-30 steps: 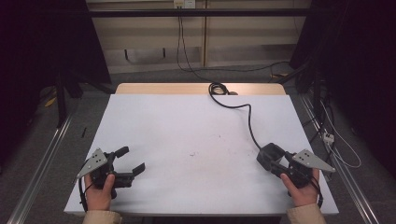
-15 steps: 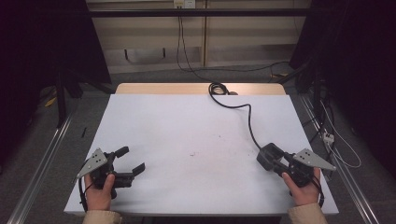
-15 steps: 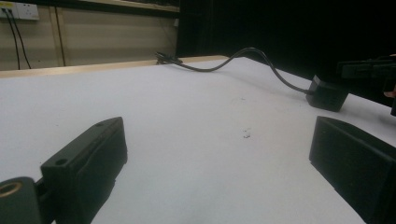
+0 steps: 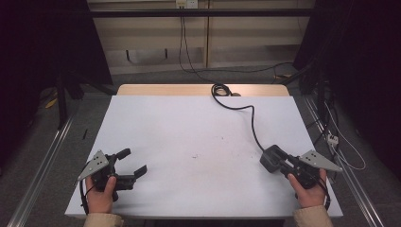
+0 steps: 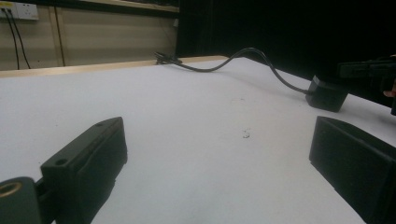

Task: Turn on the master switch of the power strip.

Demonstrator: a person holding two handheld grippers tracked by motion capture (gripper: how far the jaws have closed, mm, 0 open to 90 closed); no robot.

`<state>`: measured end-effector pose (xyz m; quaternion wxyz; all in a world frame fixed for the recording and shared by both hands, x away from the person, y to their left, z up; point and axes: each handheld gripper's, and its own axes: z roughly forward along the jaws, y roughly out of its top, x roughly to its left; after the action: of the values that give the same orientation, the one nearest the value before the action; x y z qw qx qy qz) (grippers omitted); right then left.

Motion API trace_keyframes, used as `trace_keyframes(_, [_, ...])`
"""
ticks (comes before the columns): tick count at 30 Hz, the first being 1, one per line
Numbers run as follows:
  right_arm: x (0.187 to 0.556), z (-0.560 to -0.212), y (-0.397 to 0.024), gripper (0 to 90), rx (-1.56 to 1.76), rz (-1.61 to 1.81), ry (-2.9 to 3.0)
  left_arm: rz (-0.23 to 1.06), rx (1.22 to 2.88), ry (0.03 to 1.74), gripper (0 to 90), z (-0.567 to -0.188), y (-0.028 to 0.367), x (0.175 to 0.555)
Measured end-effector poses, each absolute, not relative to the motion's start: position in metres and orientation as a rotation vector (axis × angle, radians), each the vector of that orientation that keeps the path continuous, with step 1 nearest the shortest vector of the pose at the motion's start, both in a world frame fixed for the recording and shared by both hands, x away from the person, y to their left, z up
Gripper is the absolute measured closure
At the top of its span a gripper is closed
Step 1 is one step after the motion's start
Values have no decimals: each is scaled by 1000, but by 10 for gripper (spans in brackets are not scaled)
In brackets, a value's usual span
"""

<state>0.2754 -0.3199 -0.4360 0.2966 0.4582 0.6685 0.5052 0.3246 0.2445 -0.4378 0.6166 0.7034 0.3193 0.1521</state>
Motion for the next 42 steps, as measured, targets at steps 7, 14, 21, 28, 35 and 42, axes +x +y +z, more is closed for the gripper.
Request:
trace_keyframes(7, [276,-436,-323,797,1224,1334,1776,348,1620,730,39,-438,244,325])
trace_keyframes(14, [276,-437,-325,859,1231,1325,1783,348,1618,733,39,-438,245,325])
trace_keyframes(21, [276,-438,-327,885,1230,1314,1779,348,1618,732,39,-438,245,325])
trace_keyframes(28, [276,-438,-328,900,1233,1303,1783,347,1619,730,39,-438,244,325])
trace_keyframes(35, [276,-438,-328,900,1235,1291,1783,348,1620,730,39,-438,244,325])
trace_keyframes(42, [276,-439,-329,900,1239,1282,1784,347,1624,726,39,-438,244,325])
